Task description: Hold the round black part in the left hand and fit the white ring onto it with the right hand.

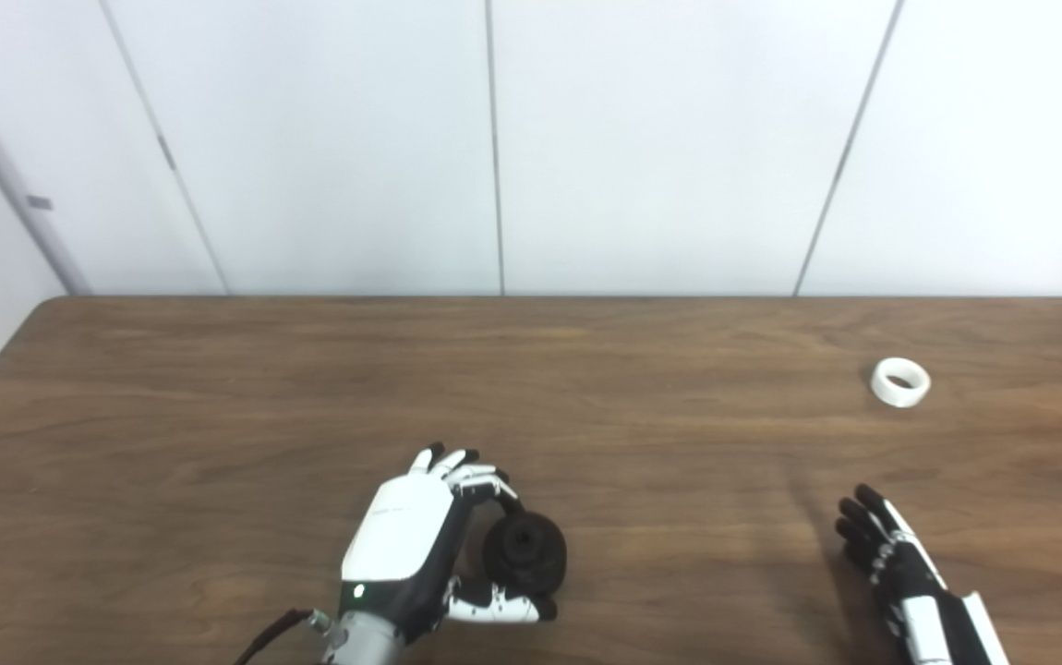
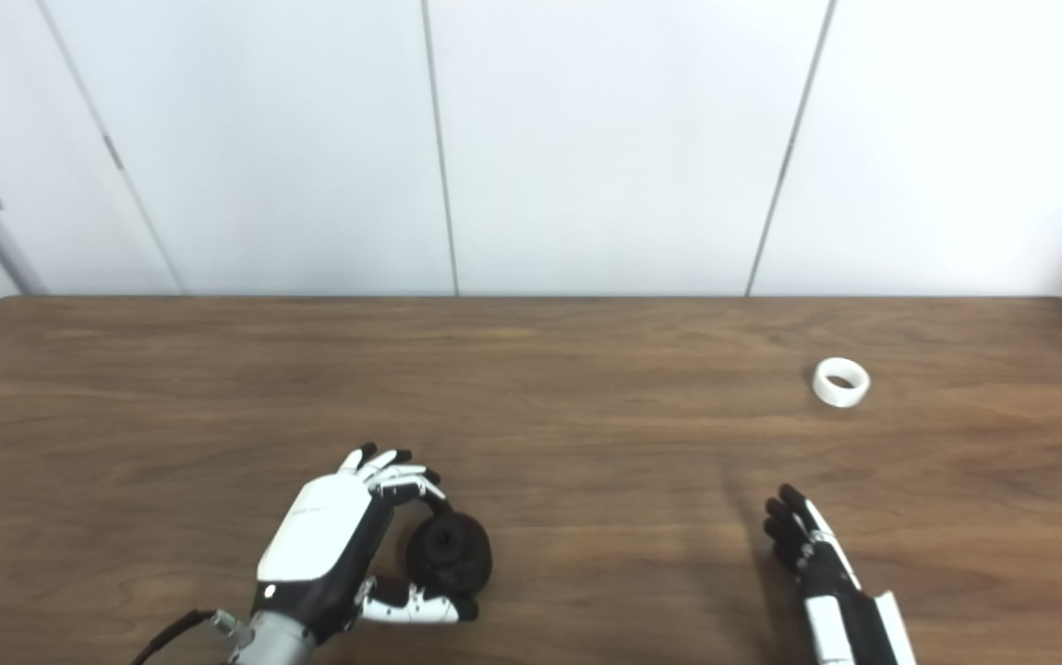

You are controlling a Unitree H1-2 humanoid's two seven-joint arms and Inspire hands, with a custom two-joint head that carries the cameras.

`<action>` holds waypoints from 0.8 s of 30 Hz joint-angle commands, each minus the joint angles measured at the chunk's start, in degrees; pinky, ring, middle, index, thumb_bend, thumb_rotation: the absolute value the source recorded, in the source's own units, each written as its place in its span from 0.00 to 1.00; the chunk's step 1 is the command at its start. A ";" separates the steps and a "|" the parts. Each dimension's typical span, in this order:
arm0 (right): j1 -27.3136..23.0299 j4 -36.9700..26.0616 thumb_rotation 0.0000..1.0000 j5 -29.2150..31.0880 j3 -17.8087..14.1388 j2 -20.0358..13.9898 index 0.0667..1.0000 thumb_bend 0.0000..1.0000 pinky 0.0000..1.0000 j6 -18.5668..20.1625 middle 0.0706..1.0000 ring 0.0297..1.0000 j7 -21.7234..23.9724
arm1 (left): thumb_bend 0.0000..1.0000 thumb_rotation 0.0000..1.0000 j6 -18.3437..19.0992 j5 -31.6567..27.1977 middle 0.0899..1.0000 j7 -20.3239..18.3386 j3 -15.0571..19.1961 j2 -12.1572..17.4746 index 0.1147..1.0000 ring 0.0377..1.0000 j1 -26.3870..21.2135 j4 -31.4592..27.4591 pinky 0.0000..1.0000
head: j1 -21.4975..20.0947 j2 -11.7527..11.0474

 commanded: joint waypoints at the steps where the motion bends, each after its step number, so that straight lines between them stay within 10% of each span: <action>1: 0.41 -2.32 1.00 0.18 0.73 2.94 0.92 0.57 0.91 0.13 0.91 0.91 -0.17 | 0.52 0.06 -2.07 1.06 0.79 0.69 -0.48 -0.69 0.42 0.94 0.09 0.15 1.00 | -0.17 0.20; 24: 0.09 -7.23 1.00 -0.14 1.49 2.87 0.92 0.63 0.94 6.75 0.93 0.93 -1.91 | 0.52 0.06 -8.67 0.47 0.79 4.41 -0.83 -2.30 0.42 0.94 2.88 7.37 1.00 | -1.31 4.05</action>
